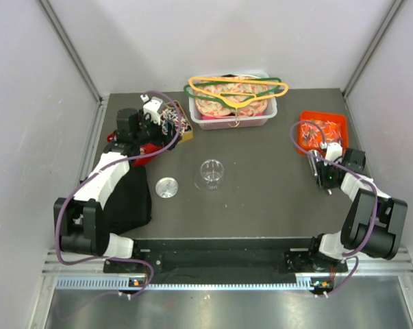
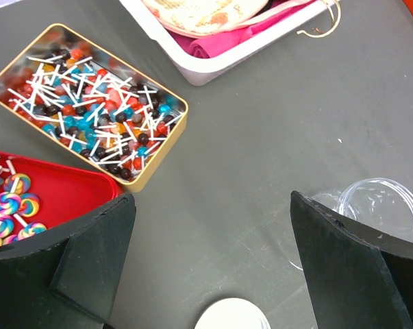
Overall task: Pack the candies
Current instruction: Pick up the spatula from the center of the board.
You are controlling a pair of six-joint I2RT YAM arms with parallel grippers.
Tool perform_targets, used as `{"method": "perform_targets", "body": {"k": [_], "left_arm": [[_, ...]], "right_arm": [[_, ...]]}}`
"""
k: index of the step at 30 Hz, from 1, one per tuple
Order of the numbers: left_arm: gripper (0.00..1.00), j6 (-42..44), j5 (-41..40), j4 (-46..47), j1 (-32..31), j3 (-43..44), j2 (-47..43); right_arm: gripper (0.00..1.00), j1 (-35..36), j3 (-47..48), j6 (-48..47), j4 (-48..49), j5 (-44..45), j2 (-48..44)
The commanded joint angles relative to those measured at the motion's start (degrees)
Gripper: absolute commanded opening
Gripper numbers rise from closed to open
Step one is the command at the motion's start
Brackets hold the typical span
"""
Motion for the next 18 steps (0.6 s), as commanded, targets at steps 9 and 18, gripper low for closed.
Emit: {"method": "perform_targets", "body": {"k": [9, 18], "left_arm": [[0.99, 1.35, -2.65, 1.53, -2.51, 2.98, 0.13], [0.99, -3.03, 5.51, 0.3, -3.56, 11.05, 3.11]], "right_arm": [[0.0, -0.47, -0.2, -1.75, 2.25, -1.74, -1.47], [0.0, 3.47, 14.55, -9.13, -22.35, -9.13, -15.17]]}}
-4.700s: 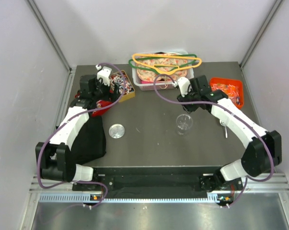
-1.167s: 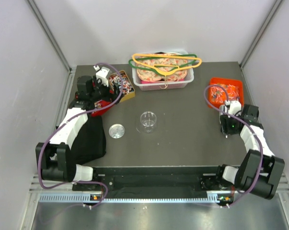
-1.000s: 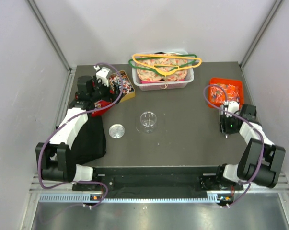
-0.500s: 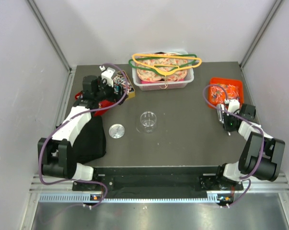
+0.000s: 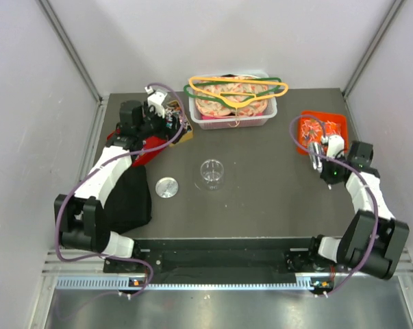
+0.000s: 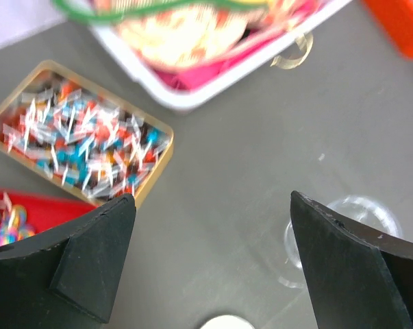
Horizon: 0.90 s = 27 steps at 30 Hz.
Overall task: Pack the candies
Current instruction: Pick up the spatula from the center of the board.
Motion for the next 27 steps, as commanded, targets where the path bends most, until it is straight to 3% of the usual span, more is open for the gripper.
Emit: {"method": "perform_targets", "body": {"k": [1, 9, 15, 22, 27], "left_arm": [[0.99, -4.26, 7.11, 1.48, -1.64, 9.07, 3.46], [0.99, -14.72, 23.98, 0.34, -5.51, 21.65, 13.57], [0.98, -18.68, 26.54, 0.69, -7.18, 27.98, 18.32], [0.91, -23.43, 31.55, 5.87, -8.85, 26.67, 19.38], [0.87, -22.73, 34.63, 3.17, -10.43, 26.31, 19.65]], "right_arm": [[0.0, 5.01, 10.79, -5.09, -11.94, -4.96, -8.85], [0.0, 32.83, 19.83, -2.29, -17.14, 5.41, -12.38], [0.0, 46.74, 25.55, -0.7, -16.44, 13.41, -6.93], [0.0, 51.95, 30.3, -0.44, -14.16, 19.57, 0.19], [0.0, 53.54, 31.89, -1.49, -11.61, 25.54, 2.48]]}}
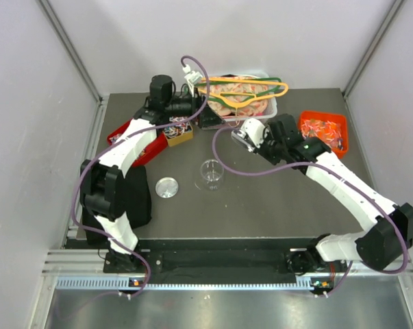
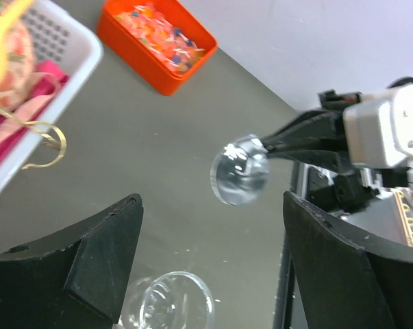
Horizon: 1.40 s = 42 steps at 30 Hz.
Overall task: Pack the candies
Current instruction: Pick up the spatula from the center of the board.
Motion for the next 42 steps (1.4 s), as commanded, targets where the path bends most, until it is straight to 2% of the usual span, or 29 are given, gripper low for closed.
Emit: {"method": "perform_targets", "body": {"k": [1, 11, 21, 27, 29, 32, 35, 36, 38, 39, 40, 42], "left_arm": [[0.86, -0.18, 4.75, 0.68, -1.49, 0.96, -0.15], [0.84, 4.48, 2.82, -6.18, -4.39, 1.93, 3.27], [0.84, 2.73, 1.41, -2.67, -5.27, 1.84, 3.71], [0.52, 2.11, 1.85, -2.4, -5.45, 2.46, 5.47], [0.48, 2.02, 1.85, -2.4, -5.45, 2.37, 6.0], [0.47, 2.29, 1.5, -2.4, -5.54, 2.2, 6.35], [0.4, 2.29, 1.59, -2.23, -5.54, 2.46, 6.44], [0.31, 2.29, 1.59, -2.31, -5.54, 2.54, 6.52], [0.19, 2.29, 1.41, -2.49, -5.62, 2.89, 6.61], [0.08, 2.38, 1.41, -2.66, -5.62, 2.98, 6.7], [0.01, 2.46, 1.33, -2.75, -5.62, 3.07, 6.96], [0.0, 2.64, 1.41, -3.1, -5.62, 3.07, 7.05]], "right_arm": [[0.0, 2.24, 5.04, -0.6, 4.11, 6.27, 0.75], [0.0, 6.19, 9.0, -1.83, 4.11, 9.96, 2.86], [0.0, 8.66, 8.66, -2.09, 5.25, 11.46, 4.53], [0.0, 9.45, 9.88, -1.56, 5.43, 11.81, 4.97], [0.0, 10.06, 10.59, -1.56, 4.99, 11.9, 5.24], [0.0, 11.11, 10.59, -1.83, 4.73, 11.9, 5.59], [0.0, 11.82, 10.06, -2.09, 5.16, 12.25, 5.76], [0.0, 11.91, 9.89, -2.0, 5.34, 12.34, 5.68], [0.0, 12.0, 9.8, -1.92, 5.52, 12.34, 5.59], [0.0, 12.09, 9.88, -1.83, 5.52, 12.25, 5.59], [0.0, 12.17, 9.8, -1.74, 5.52, 12.25, 5.59], [0.0, 12.26, 9.71, -1.74, 5.78, 12.25, 5.5]]}}
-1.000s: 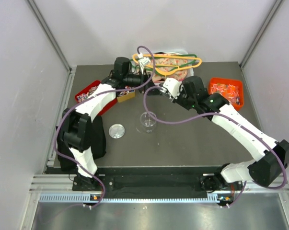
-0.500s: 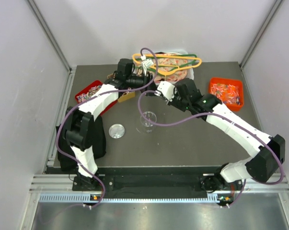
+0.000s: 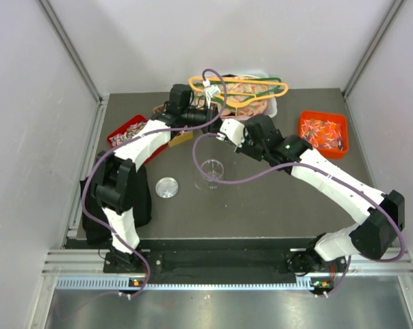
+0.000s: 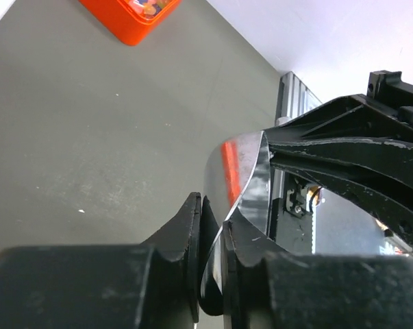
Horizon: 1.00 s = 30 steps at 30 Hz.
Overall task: Pack the candies
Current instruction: Pick up the spatula from the center of the board.
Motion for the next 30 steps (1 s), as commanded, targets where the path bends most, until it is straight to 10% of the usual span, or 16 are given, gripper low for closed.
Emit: {"method": "perform_targets", "body": {"k": [1, 4, 8, 12, 18, 26, 30], "left_arm": [[0.0, 1.22, -1.23, 1.88, -0.2, 2.11, 0.93], [0.0, 1.31, -0.01, 1.88, -0.2, 1.67, 1.02], [0.0, -0.18, 4.03, 3.19, -0.2, 1.41, 1.46], [0.0, -4.57, 8.87, 9.41, -0.12, 1.15, 2.07], [0.0, -19.66, 16.95, 26.88, 0.06, -1.48, 2.52], [0.0, -71.86, 21.79, 88.36, 0.06, -2.38, 10.76], [0.0, -79.21, 22.15, 91.72, 0.06, 0.0, 13.94]], "right_arm": [[0.0, 1.42, 2.54, -0.06, 3.7, -0.89, -0.88], [0.06, 1.42, 2.54, -0.06, 3.62, -0.89, -1.76], [0.51, 1.33, 2.28, -0.32, 2.04, -3.95, -4.74], [0.66, 1.42, 0.7, -0.41, 2.21, -6.51, -8.08], [0.65, 1.07, -0.18, -0.84, 1.33, -9.49, -12.04], [0.53, 0.19, -1.24, -0.85, 3.35, -8.62, -13.45], [0.46, 0.19, 0.07, -0.41, 3.09, -8.8, -12.57]]}}
